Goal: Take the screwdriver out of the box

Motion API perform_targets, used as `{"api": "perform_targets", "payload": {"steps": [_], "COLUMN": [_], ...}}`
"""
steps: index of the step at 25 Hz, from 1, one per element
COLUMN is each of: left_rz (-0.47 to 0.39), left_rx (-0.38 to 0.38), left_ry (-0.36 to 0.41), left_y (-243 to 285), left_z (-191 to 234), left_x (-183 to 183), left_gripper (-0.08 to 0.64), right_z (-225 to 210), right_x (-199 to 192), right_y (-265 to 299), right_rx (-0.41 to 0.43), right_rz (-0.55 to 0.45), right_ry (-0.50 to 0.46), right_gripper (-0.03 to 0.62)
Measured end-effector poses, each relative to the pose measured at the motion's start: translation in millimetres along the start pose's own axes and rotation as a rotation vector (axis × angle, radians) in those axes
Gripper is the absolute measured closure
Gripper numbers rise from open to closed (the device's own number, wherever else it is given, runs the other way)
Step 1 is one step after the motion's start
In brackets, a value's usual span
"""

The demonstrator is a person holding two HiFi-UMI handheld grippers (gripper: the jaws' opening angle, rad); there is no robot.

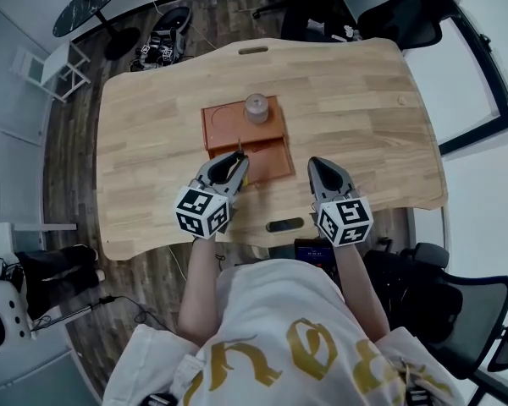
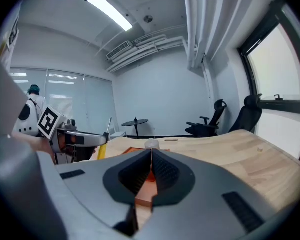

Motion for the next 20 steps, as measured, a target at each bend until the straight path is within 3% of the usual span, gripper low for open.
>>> {"api": "perform_targets", "payload": {"steps": [8, 20], "left_rz": [-0.153, -0.236], "left_rx": [-0.027, -0.089], "left_ry": [0.043, 0.089], "left_y": [-35.9, -51.3], "left_z": [-18.7, -40.1], "left_x": [24.7, 32.8], "left_gripper": [0.483, 0.483], "right_z": [24.2, 26.3], "right_x": [15.0, 23.9], "right_y": [-11.6, -19.5], "right_rx": [-0.015, -0.045], "right_rz": [-0.056, -0.090], "right_ry": [-0.042, -0.044], "right_gripper": [0.580, 0.581]}}
Point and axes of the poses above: the fingertips, and each gripper's own axes: y forward along the fingers, z to its left, x out of its top, the point moved 1 cm from there along -y, backward along the fingers, and after that the axes turned 9 degrees about z, right-handed, at the moved point
